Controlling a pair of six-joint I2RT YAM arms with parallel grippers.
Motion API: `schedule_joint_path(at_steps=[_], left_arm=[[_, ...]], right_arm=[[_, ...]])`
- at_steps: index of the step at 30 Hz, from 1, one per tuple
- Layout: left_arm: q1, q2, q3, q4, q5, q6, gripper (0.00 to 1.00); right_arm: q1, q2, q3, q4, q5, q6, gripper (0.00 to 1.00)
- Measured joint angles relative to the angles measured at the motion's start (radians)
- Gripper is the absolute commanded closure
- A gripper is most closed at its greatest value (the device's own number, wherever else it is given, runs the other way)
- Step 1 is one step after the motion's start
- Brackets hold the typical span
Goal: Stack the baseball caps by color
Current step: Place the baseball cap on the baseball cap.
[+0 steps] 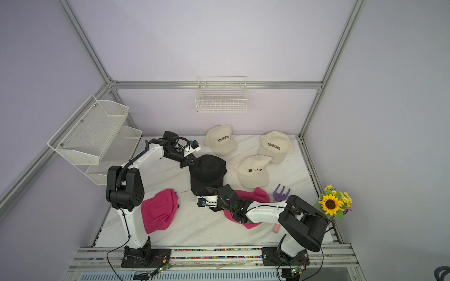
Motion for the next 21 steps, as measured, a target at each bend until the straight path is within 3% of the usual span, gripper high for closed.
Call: schedule_joint_path(at_steps=[13, 16, 21], left_arm=[[-0.001, 0.019, 0.008, 0.0, -0.001, 0.0, 0.97], [-0.002, 0.034, 0.014, -0.001, -0.001, 0.0, 0.97], [-0.002, 0.059, 0.045, -0.011, -0.001, 0.0, 0.97]], right_arm=[[0.033, 0.171, -0.002, 0.138, 0.149, -0.077, 0.45], [0.033, 0.184, -0.011, 0.194, 0.182, -0.093, 0.5], [0.035, 0.183, -0.012, 0.215, 0.192, -0.082, 0.69]])
